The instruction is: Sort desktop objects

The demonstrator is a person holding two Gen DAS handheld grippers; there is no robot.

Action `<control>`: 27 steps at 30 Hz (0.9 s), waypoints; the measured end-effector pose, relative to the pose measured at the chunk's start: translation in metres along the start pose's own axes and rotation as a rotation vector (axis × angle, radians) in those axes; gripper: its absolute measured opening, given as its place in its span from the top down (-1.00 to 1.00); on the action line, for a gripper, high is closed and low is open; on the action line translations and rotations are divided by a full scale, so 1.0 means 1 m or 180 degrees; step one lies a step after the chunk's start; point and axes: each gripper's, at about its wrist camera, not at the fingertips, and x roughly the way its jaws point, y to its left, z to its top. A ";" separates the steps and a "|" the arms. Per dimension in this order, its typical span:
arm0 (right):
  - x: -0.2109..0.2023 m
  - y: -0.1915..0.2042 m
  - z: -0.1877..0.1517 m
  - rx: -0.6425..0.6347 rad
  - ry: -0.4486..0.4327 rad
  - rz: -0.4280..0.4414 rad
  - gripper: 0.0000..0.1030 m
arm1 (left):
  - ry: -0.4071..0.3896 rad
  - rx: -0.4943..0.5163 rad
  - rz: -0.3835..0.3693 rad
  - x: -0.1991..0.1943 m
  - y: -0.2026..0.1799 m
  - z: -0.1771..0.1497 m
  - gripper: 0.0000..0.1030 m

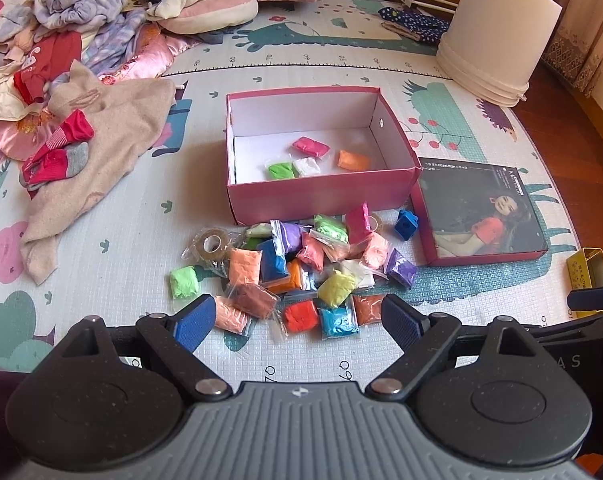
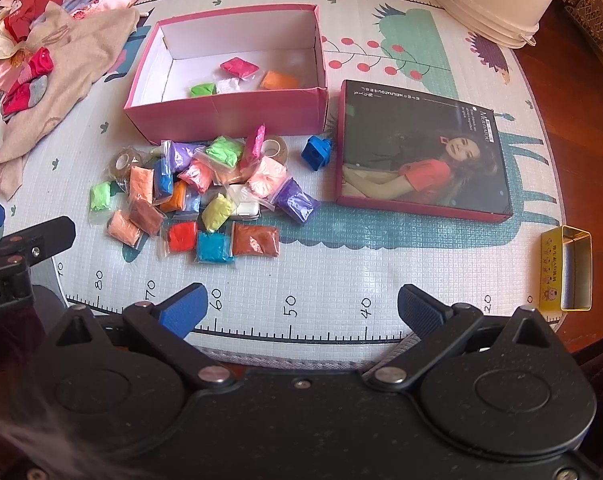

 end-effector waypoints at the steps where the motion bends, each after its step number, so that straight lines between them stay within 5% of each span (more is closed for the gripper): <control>1: 0.000 0.000 0.000 0.0003 0.0002 0.0003 -0.99 | -0.0002 0.0001 -0.0001 0.000 -0.001 0.000 -0.74; 27: 0.001 -0.001 -0.002 0.0013 0.0041 0.0014 -0.99 | 0.0048 -0.0011 -0.0070 0.005 -0.005 0.000 -0.74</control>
